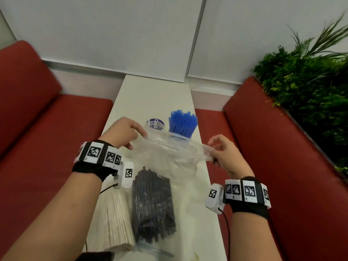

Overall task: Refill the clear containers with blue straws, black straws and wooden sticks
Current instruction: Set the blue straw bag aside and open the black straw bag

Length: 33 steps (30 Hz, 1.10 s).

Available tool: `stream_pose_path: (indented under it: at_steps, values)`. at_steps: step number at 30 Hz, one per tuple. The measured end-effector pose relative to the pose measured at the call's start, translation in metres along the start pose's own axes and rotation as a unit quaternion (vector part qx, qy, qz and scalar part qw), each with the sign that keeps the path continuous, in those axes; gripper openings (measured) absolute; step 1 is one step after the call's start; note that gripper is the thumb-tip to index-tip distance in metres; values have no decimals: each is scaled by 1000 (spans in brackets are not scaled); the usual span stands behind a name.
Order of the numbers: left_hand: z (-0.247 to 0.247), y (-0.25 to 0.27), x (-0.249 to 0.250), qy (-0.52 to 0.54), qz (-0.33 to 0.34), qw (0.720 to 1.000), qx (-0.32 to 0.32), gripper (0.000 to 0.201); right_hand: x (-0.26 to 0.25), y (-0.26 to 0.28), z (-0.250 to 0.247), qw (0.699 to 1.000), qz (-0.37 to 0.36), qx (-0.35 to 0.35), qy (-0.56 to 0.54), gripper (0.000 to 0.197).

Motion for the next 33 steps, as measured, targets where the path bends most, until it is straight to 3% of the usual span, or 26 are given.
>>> stream_pose_path:
  at_steps: [3,6,8,11,12,14,16,17,19,21,22,25,27,29,31,33]
  values:
    - [-5,4,6,-156,15,988,2,41,-26,17,-10,998,-65,-11,-14,31]
    - [-11,14,20,-246,2,961,-125,18,-46,33,-14,996,-69,-31,-38,27]
    - [-15,19,31,-312,28,934,-173,23,-58,37,-10,997,-64,-39,-19,27]
    - [-7,26,68,-153,156,959,-181,41,-79,37,8,995,-79,-63,-18,22]
    - [3,28,79,-107,195,953,-205,43,-86,37,15,992,-90,-80,-38,21]
    - [26,27,92,-112,250,939,-209,36,-98,37,29,981,-117,-120,-97,18]
    - [41,24,98,-118,270,945,-140,18,-102,32,27,972,-141,-133,-134,19]
    - [41,23,100,-97,277,951,-98,7,-99,28,18,974,-150,-121,-116,29]
    - [32,19,98,-27,261,965,-8,18,-82,16,-6,984,-152,-86,21,63]
    - [16,15,96,124,227,964,58,25,-56,7,-32,975,-104,-54,189,101]
    - [9,14,96,220,213,950,68,26,-45,2,-41,975,-75,-27,209,113]
    - [-1,13,96,427,200,880,60,31,-21,-17,-51,998,5,59,36,124]
    - [1,12,94,484,204,849,61,34,-12,-26,-41,993,58,-12,-105,110]
    - [6,9,90,515,194,832,68,37,-6,-34,-26,970,32,-113,-214,81]
    - [8,3,81,474,159,861,94,38,-5,-35,-15,964,-35,-98,-244,48]
    - [6,-1,63,385,116,905,139,34,-4,-36,-11,963,-73,-21,-258,17]
Point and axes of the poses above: each hand's wrist, its own y-axis away from the middle knuckle, its own z-axis out of the palm, x = y × z, the point moved 1 cm from there along -y, towards the middle knuckle, and after that the axes turned 11 degrees about z, right-handed, at the moved point
